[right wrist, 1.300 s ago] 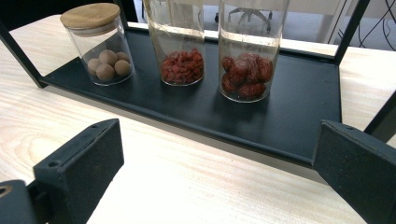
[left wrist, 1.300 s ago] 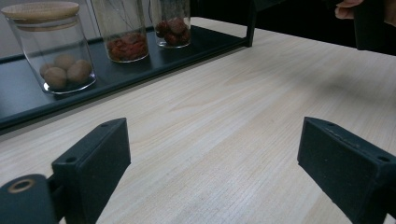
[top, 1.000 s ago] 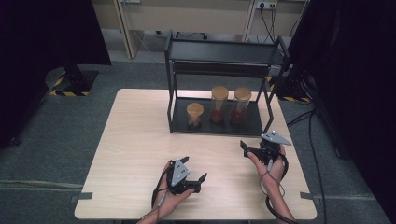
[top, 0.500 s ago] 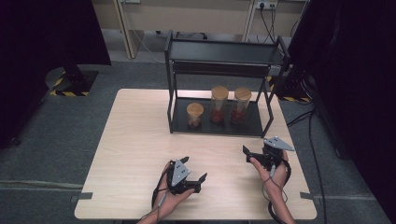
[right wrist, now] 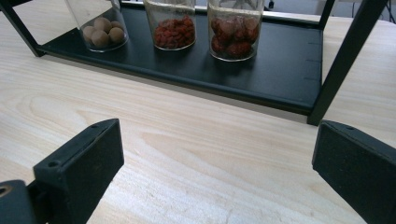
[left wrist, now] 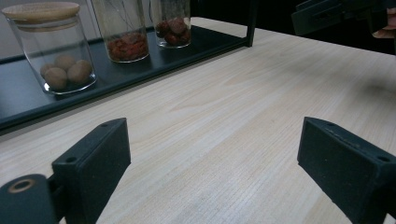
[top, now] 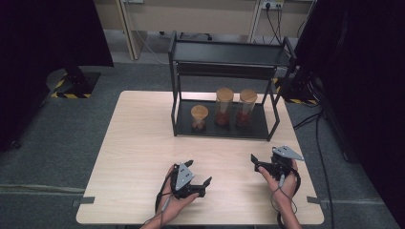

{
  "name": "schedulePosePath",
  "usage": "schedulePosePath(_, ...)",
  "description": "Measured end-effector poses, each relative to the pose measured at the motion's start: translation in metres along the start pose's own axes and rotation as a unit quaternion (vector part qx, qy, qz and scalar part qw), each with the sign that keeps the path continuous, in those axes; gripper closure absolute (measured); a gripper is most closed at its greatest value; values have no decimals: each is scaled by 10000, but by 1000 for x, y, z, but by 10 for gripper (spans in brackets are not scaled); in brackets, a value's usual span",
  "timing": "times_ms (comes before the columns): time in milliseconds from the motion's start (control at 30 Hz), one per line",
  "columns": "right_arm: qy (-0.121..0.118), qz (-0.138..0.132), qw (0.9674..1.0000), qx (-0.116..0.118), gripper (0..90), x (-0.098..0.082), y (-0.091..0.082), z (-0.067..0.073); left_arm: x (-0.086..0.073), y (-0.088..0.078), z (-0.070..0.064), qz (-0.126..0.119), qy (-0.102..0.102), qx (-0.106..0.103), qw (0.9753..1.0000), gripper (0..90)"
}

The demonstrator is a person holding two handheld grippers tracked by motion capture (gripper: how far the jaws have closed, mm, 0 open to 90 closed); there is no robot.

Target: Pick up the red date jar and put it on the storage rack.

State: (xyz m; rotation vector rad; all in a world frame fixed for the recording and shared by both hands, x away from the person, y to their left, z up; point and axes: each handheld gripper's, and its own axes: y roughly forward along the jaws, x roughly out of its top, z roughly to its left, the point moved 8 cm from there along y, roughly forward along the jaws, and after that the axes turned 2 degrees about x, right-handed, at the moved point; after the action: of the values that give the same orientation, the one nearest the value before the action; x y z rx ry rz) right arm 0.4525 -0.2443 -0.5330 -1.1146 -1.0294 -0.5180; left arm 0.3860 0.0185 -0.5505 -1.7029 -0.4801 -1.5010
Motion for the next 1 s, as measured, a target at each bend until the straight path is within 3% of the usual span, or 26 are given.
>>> schedulePosePath(1000,118,69,9999,-1,23,-24,-14,0,0,0,0,-4,-18,-3,10000,89)
